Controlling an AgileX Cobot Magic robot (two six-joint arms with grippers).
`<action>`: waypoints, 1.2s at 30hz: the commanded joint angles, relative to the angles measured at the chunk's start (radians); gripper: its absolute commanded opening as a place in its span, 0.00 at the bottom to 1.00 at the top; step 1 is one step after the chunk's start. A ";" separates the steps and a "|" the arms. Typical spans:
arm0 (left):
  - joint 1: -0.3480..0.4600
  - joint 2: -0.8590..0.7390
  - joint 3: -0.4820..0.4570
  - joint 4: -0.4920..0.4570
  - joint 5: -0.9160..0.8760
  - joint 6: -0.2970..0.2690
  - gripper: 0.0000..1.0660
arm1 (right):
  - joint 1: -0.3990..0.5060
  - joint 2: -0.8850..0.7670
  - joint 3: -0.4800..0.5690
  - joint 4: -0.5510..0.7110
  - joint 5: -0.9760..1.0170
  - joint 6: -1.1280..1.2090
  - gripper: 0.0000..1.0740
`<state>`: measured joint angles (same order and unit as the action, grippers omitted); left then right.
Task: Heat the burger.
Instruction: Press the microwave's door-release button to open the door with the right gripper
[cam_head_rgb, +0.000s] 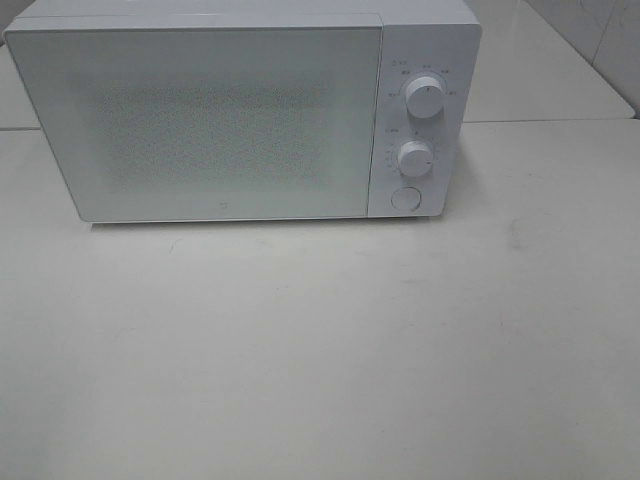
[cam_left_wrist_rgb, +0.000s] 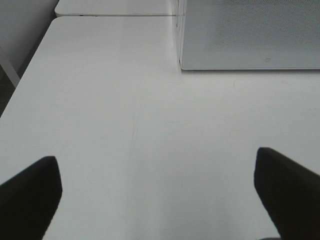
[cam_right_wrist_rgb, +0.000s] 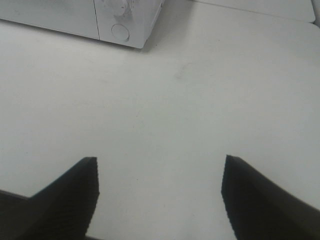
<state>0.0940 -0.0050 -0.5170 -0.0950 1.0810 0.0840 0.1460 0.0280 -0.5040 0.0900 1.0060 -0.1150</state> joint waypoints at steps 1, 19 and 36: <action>0.002 -0.009 0.000 -0.002 -0.011 -0.001 0.92 | -0.007 -0.060 0.005 -0.019 -0.008 0.007 0.66; 0.002 -0.008 0.000 -0.002 -0.011 -0.001 0.92 | -0.007 -0.049 -0.034 -0.006 -0.080 0.015 0.66; 0.002 -0.008 0.000 -0.002 -0.011 -0.001 0.92 | -0.007 0.312 -0.036 0.004 -0.497 0.011 0.66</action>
<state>0.0940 -0.0050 -0.5170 -0.0950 1.0810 0.0840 0.1460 0.3360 -0.5320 0.0970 0.5440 -0.1060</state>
